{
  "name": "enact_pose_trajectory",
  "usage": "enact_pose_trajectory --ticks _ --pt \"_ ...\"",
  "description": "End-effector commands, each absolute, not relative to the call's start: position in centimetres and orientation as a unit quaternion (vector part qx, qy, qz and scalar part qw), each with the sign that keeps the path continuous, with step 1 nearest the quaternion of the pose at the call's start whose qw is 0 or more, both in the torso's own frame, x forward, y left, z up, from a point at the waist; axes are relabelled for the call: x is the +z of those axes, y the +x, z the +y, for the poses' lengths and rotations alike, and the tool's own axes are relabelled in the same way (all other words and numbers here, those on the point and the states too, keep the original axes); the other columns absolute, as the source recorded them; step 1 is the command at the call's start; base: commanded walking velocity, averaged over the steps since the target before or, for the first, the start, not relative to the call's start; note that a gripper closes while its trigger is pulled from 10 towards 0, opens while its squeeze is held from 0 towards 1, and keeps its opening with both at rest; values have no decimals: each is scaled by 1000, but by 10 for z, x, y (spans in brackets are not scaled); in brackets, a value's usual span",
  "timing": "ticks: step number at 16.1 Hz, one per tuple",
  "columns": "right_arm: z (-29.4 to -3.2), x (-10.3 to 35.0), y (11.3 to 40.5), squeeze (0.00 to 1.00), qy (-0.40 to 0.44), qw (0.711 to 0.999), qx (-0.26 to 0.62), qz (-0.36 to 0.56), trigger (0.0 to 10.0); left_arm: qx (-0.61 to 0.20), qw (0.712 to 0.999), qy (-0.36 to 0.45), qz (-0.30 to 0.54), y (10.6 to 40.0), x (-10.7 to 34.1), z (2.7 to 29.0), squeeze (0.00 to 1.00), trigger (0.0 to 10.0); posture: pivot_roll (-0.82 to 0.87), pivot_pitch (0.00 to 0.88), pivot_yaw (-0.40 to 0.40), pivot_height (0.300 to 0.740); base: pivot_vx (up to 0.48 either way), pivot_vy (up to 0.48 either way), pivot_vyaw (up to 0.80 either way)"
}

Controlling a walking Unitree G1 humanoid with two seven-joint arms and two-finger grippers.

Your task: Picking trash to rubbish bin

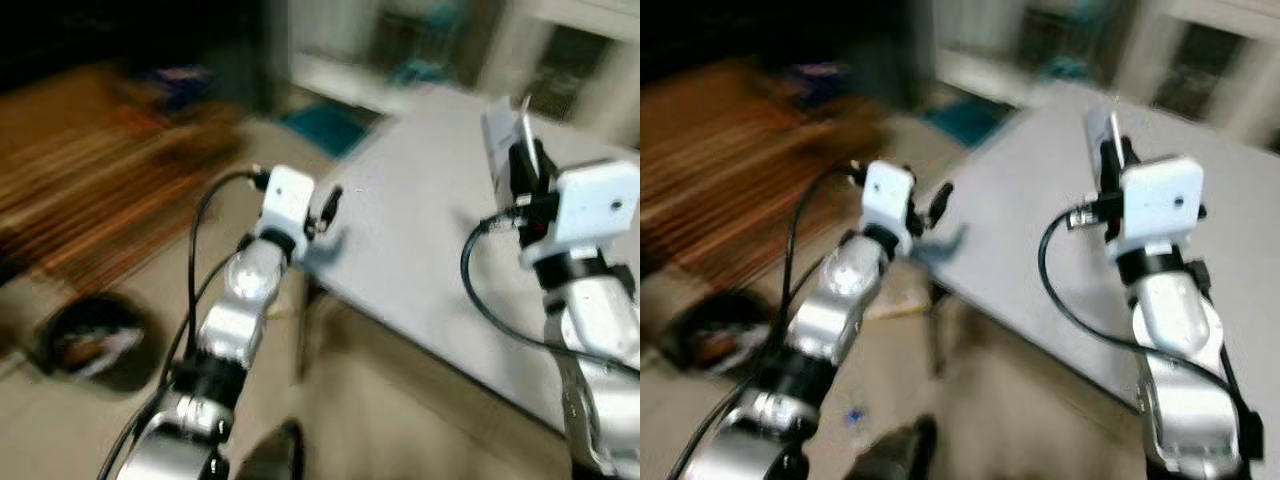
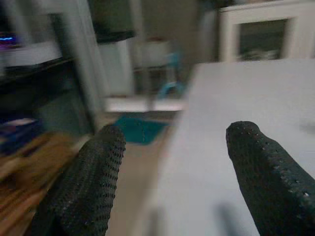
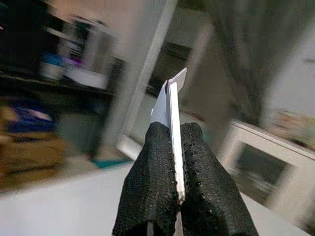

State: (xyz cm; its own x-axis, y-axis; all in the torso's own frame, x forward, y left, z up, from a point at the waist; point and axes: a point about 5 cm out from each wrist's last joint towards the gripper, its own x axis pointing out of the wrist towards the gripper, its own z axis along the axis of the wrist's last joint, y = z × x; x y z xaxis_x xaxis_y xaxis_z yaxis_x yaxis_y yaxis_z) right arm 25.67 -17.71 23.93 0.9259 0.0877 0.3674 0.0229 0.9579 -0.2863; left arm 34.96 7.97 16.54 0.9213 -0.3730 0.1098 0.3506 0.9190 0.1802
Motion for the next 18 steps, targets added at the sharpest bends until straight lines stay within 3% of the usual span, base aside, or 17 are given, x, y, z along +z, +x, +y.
enact_pose_trajectory --ticks 1,18 --pt "-182 241 255 0 -144 970 1 -194 10000 -189 977 78 -67 351 167 79 0 10000 173 81 -30 740 0 0 800" --pt "-184 242 264 0 -132 972 -5 -195 10000 -191 978 71 -54 351 165 79 0 10000 187 82 -32 740 0 0 800"
